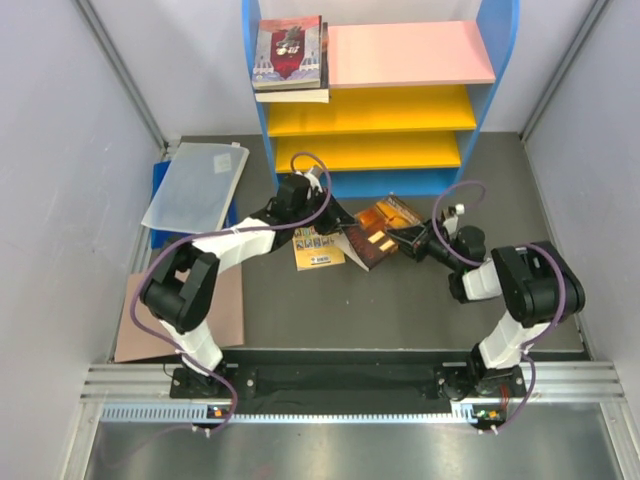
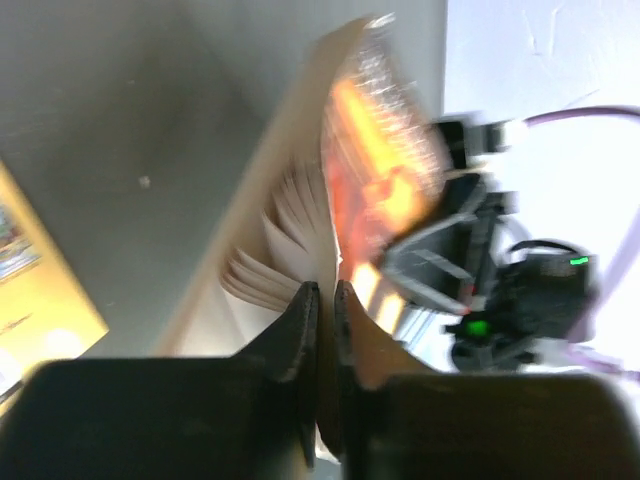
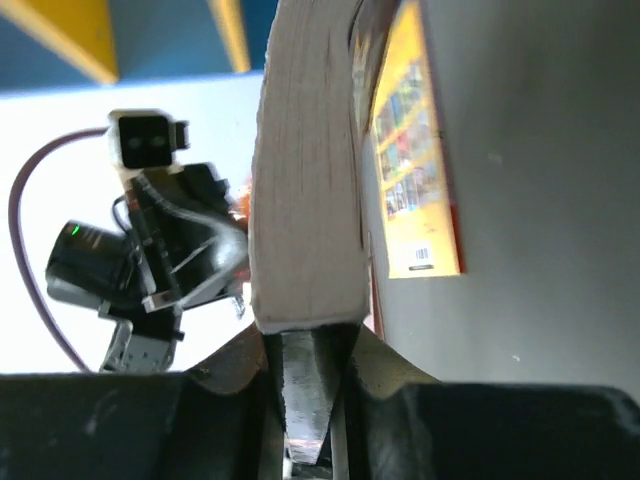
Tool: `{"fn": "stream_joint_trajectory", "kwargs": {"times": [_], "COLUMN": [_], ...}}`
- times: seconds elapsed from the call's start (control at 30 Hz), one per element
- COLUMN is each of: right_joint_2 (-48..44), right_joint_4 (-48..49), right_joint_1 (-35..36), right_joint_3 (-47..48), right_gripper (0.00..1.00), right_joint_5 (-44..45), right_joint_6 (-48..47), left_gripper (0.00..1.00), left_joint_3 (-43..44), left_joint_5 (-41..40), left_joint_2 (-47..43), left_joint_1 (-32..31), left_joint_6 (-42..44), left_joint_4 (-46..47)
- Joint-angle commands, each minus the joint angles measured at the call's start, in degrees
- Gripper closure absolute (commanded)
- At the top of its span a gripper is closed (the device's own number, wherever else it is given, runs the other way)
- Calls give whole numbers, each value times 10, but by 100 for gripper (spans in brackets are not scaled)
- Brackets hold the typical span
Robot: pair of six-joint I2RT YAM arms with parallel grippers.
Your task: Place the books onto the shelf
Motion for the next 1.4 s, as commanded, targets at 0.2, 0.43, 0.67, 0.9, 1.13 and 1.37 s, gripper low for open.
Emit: {"fn": "stream_joint_trajectory", "kwargs": {"times": [0.2,0.43,0.67,0.9,1.13,1.37], "right_joint_2": [-219,-212,-215,-227,-235,-238], "right_joint_4": [-452,-543,-609,-644,-637,-627], "right_joint_1": [3,-8,-11,-11,-11,-10], "right_joint_3": [237,325,348,356,367,373], "right_gripper": [100,100,100,100,100,100], "right_joint_5": [-71,-203,-266,-304,-344,-380], "right_joint_6": [-410,-460,-531,-570,-565,-557], "left_gripper": [16,1,1,1,1,1], "left_joint_3": [-81,-177,-226,-226,-260,-283], "left_joint_5": [-1,0,-41,3,43,93], "left_joint_2": [-147,-216,-337,-389,-360,-312], "left_joint_1": [-22,-22,-20,-12,-11,-13], "left_joint_6": [131,121,180,228,203,178], "left_joint_4": [-72,69,101,85,152,258]}}
